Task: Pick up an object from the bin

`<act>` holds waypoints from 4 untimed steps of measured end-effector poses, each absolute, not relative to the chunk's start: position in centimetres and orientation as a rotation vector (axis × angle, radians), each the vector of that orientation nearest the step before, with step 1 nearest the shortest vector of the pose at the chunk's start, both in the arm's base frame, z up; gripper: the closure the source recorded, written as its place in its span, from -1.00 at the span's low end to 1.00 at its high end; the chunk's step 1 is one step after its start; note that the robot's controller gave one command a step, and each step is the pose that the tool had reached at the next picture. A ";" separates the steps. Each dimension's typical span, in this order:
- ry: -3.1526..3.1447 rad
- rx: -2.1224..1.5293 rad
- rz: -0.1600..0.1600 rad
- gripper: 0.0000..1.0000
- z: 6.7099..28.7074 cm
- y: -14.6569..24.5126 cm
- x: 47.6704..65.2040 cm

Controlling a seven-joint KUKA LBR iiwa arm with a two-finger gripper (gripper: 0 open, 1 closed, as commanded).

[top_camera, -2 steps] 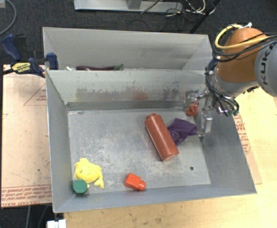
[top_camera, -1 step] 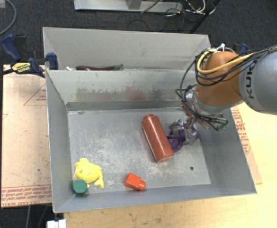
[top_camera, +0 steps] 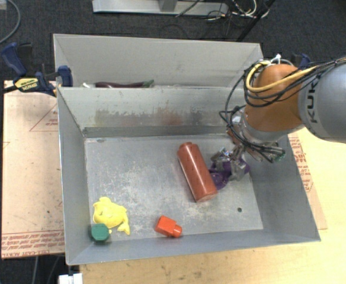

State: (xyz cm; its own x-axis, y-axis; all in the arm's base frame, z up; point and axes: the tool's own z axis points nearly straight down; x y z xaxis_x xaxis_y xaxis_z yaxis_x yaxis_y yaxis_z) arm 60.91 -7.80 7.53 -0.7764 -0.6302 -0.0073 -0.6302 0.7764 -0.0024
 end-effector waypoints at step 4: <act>2.930 -1.067 -0.007 1.00 43.9 -6.4 61.6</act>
Offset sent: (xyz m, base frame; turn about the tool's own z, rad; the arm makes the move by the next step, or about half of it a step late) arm 0.0000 0.0000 0.0000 0.0000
